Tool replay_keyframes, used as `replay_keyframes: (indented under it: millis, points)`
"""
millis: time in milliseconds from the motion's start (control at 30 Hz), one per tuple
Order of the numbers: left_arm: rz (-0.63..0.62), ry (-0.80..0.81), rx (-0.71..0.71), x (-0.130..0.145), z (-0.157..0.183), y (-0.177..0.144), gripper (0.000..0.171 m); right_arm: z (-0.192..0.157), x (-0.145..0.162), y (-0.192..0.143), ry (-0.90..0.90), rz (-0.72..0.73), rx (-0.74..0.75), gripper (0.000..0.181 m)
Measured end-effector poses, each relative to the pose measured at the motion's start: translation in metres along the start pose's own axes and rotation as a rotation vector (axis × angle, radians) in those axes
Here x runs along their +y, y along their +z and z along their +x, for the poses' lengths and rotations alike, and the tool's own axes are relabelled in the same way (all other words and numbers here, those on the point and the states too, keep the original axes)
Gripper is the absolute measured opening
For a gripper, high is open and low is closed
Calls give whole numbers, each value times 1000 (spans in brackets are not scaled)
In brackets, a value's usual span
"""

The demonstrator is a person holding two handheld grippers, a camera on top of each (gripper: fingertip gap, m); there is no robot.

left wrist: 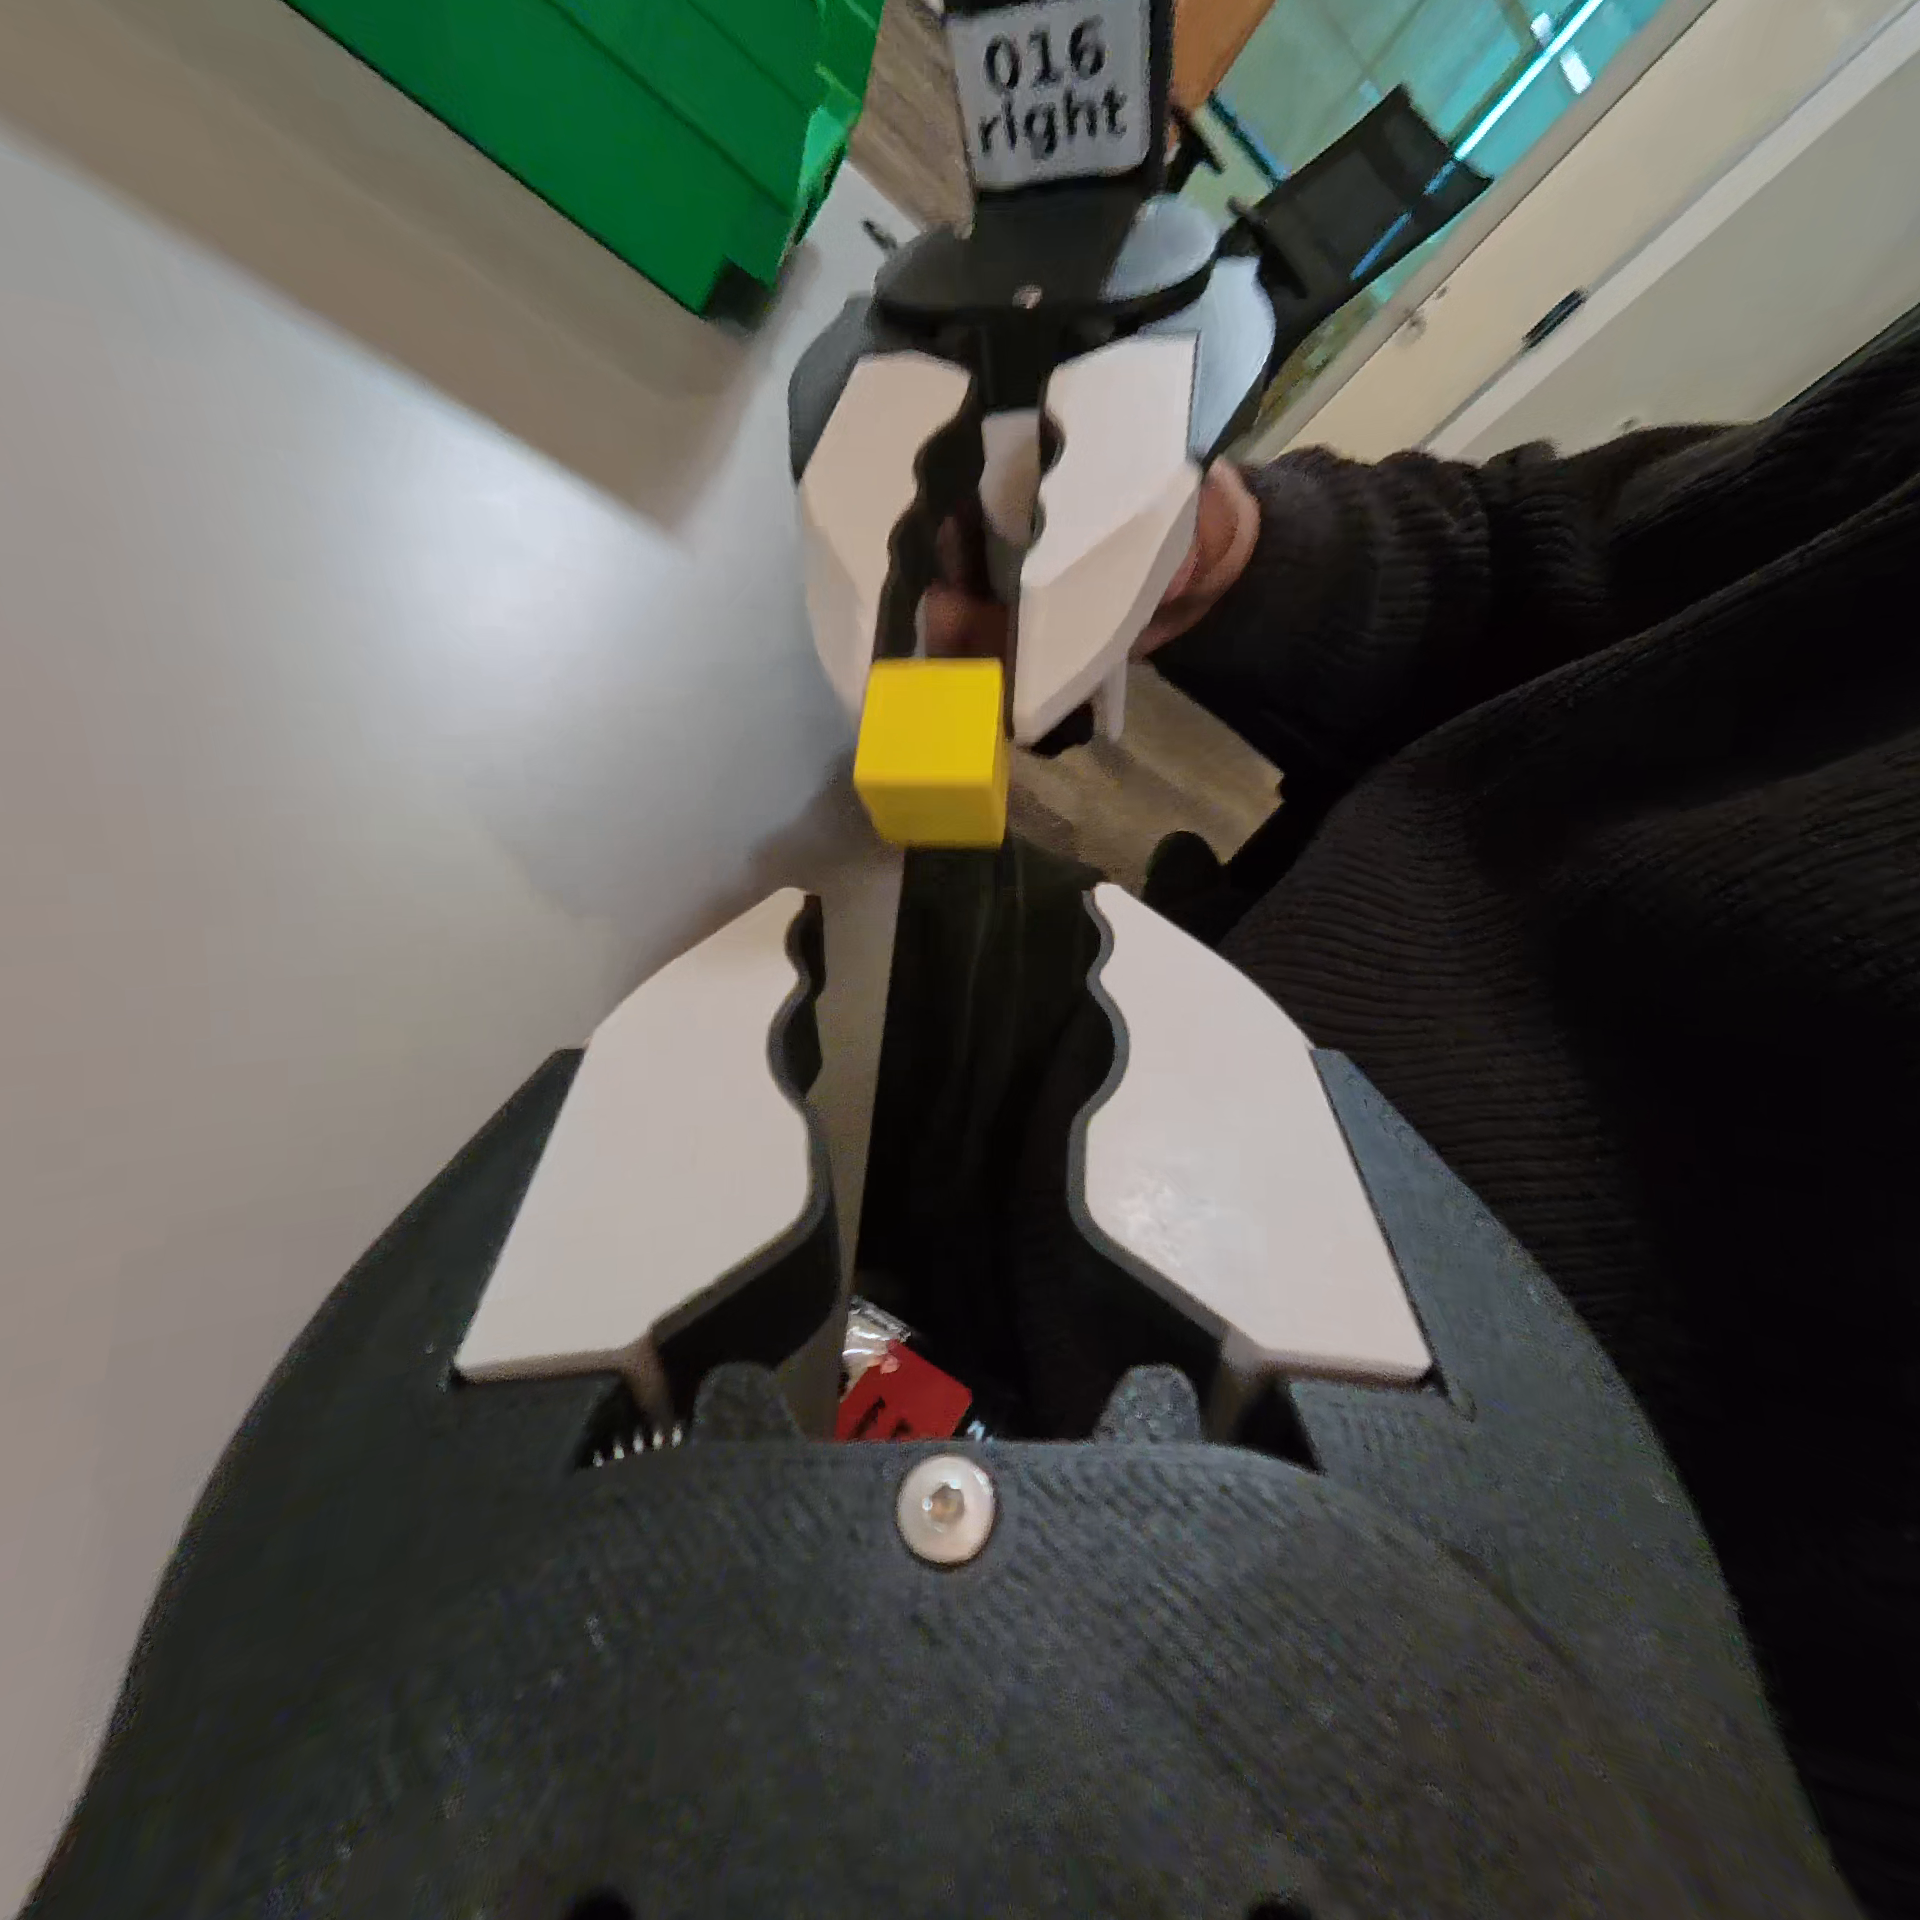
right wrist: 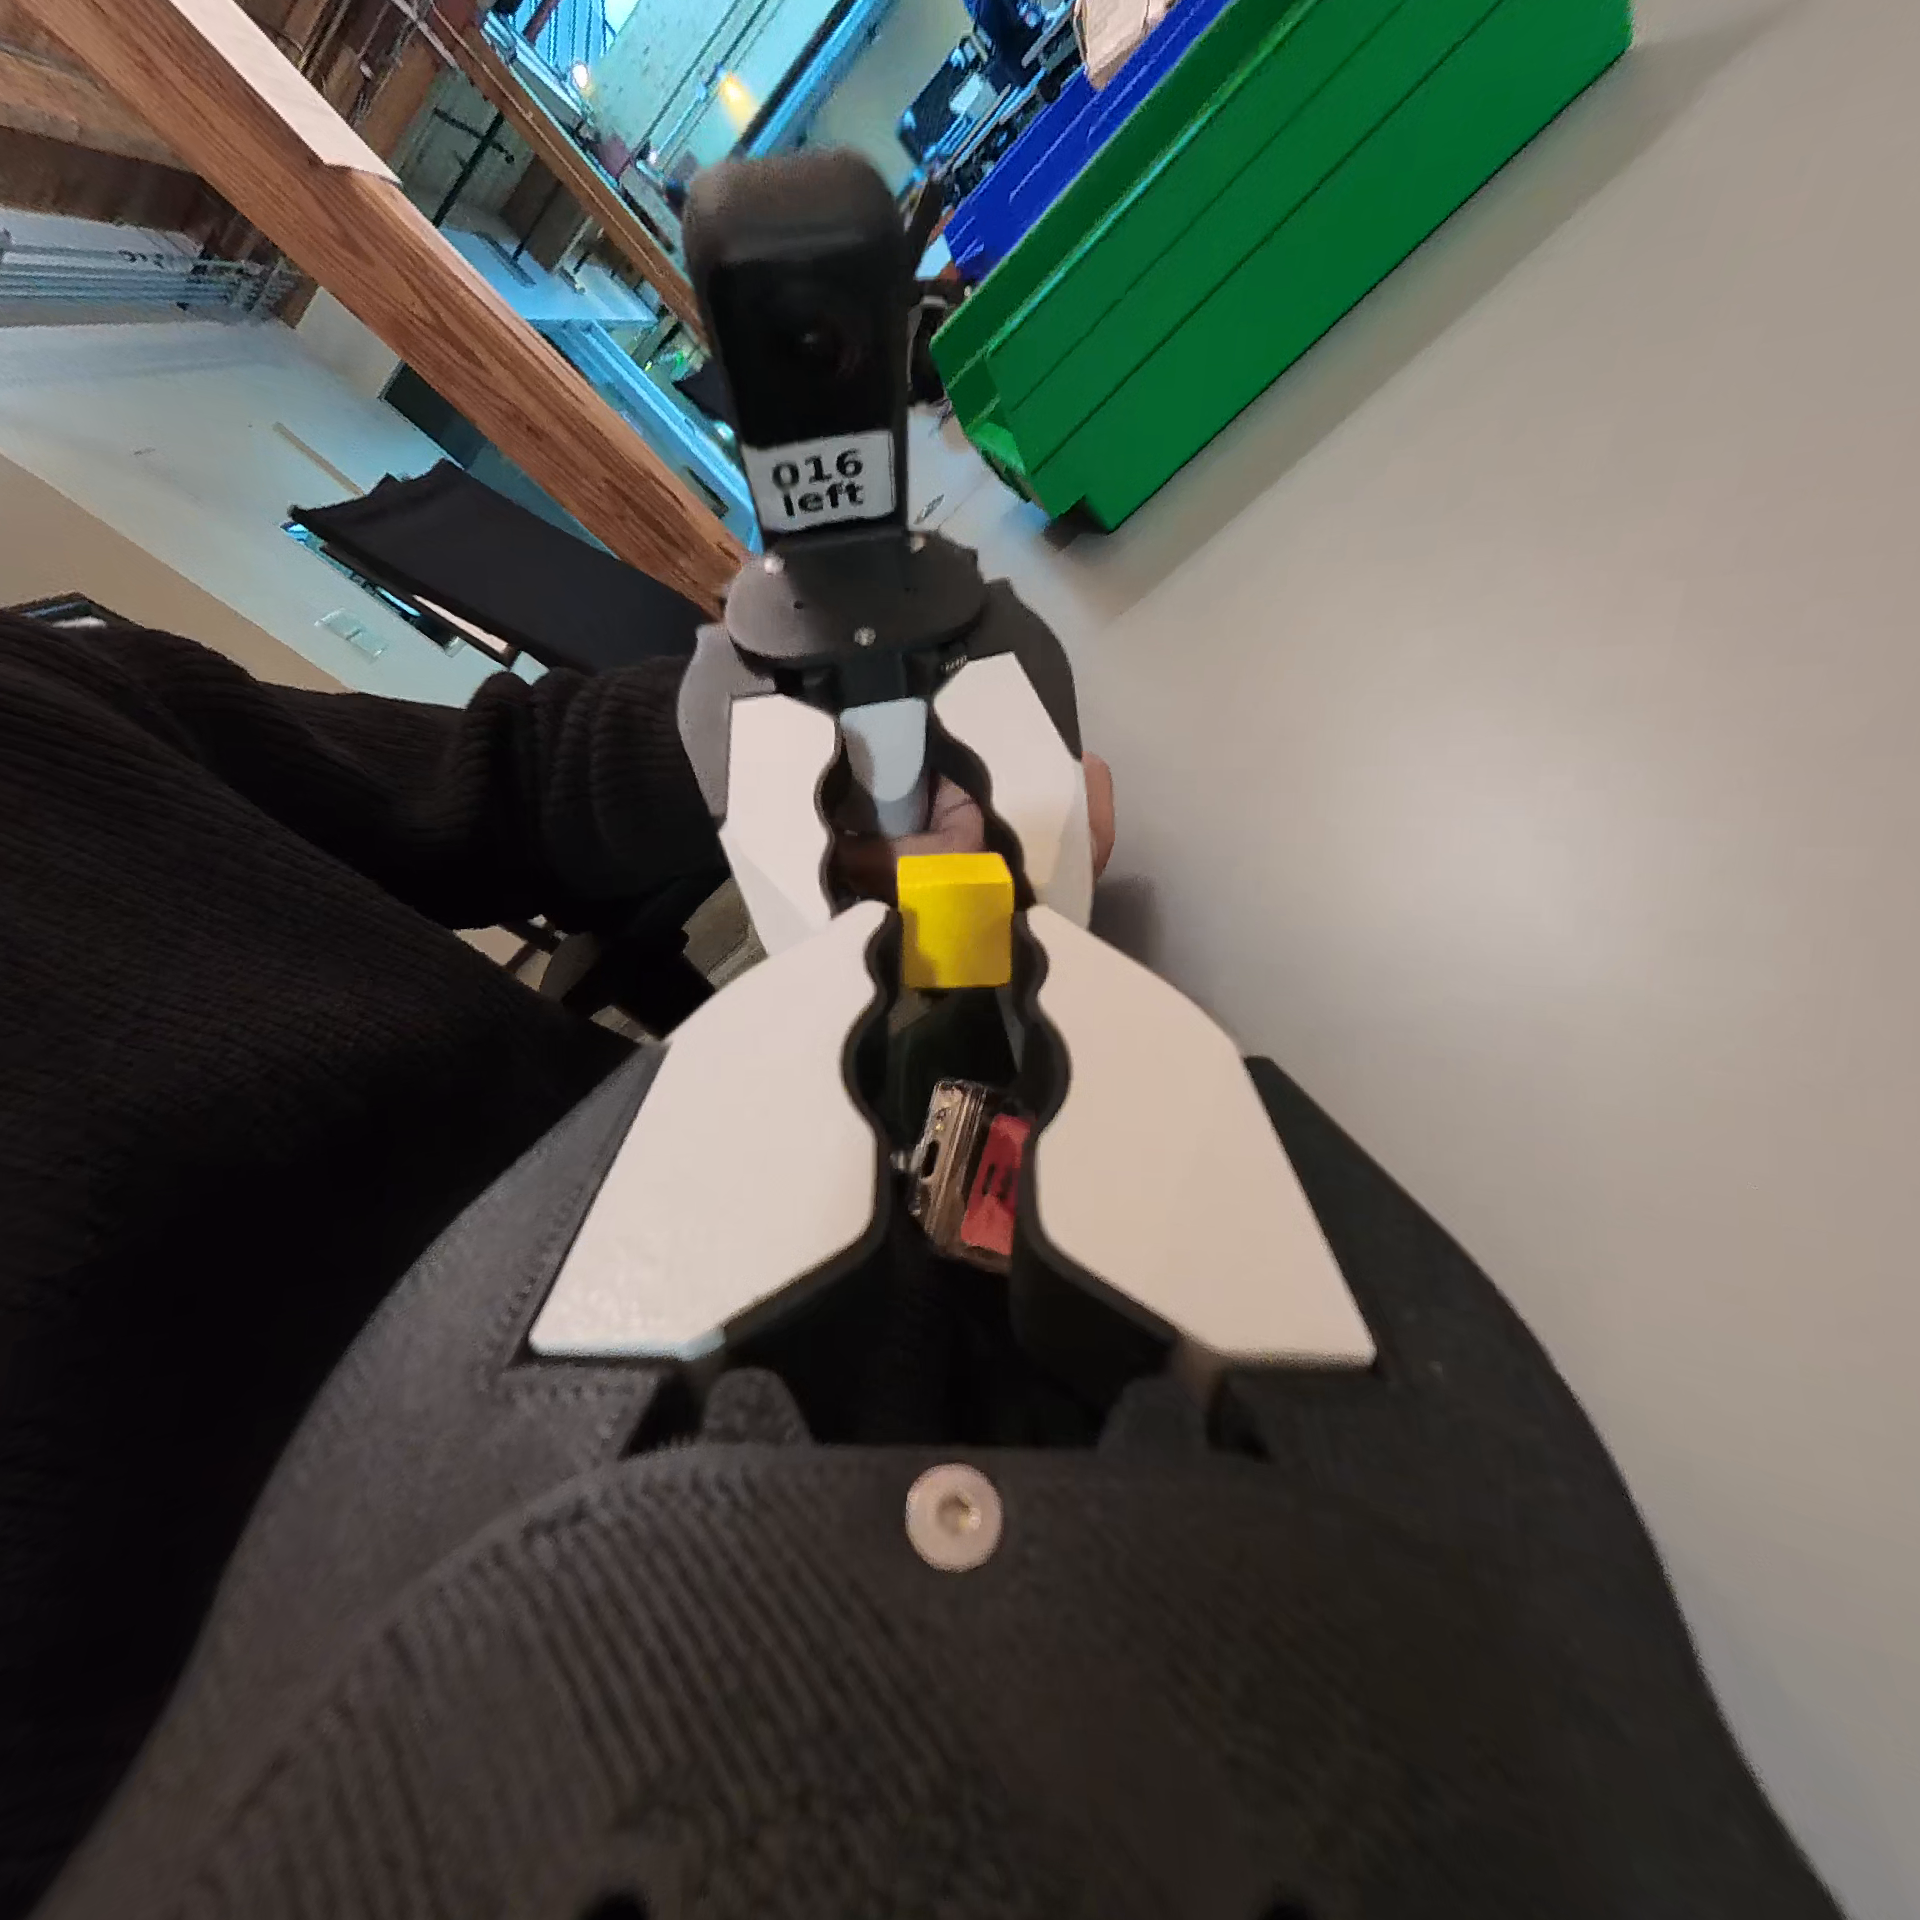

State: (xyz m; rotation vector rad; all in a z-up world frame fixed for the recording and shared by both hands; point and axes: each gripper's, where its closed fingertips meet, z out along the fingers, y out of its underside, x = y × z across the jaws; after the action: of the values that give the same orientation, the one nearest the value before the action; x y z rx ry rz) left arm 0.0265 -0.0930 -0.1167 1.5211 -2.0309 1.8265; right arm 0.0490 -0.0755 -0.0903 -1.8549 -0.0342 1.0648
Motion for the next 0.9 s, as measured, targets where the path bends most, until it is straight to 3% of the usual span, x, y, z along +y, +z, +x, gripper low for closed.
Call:
replay_keyframes:
  millis: [100, 167, 333, 433, 533, 633, 767, 900]
  points:
    - [-33, 52, -52, 5, -5, 0, 50, 5, -26, -25, -87, 58, 88, 20]
    - [-33, 73, -61, 6, -6, 0, 50, 14, -55, -62, -220, 99, 222, 21]
    - [13, 71, -68, -1, -8, -1, 47, 48, -129, -210, -557, 70, 718, 21]
    - [48, 32, -58, -7, -11, -1, 45, 87, -147, -297, -769, -205, 970, 21]
    - [73, -14, -61, -11, -16, 0, 43, 141, -134, -361, -828, -633, 1072, 21]
    - [92, -44, -87, -15, -23, 1, 42, 180, -103, -384, -811, -994, 981, 21]
    - [115, -32, -136, -22, -28, 0, 42, 220, -76, -408, -775, -1360, 902, 21]
    - [140, -20, -165, -27, -30, 1, 41, 243, -60, -411, -691, -1432, 800, 21]
